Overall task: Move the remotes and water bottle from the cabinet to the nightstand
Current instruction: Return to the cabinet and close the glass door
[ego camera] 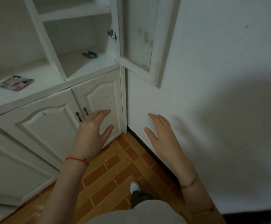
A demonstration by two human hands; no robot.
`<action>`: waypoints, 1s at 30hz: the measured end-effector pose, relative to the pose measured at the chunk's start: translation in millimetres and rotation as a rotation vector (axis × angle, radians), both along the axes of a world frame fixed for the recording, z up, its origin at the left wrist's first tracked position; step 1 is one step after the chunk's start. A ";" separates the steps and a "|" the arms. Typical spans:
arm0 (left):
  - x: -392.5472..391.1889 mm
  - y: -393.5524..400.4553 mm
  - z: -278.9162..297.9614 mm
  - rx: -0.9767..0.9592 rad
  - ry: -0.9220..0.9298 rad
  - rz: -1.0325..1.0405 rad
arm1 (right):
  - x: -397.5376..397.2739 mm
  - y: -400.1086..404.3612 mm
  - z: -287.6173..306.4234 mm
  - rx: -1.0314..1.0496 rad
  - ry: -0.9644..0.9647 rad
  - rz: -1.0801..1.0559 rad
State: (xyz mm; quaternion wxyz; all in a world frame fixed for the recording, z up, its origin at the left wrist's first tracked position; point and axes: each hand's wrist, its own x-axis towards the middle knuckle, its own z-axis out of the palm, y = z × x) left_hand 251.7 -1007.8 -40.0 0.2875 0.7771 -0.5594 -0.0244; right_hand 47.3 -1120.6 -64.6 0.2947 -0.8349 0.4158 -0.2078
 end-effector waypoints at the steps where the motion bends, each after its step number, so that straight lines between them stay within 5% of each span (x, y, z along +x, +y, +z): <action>1: 5.9 -18.6 4.1 -0.016 0.004 -0.005 | 7.5 -19.2 5.2 -0.013 -0.002 0.004; 15: 60.7 -220.4 50.3 -0.217 -0.011 -0.084 | 68.0 -196.6 69.4 -0.257 -0.105 -0.044; 30: 56.2 -388.4 177.2 -0.560 -0.031 -0.321 | 111.9 -325.4 197.5 -0.614 -0.503 -0.208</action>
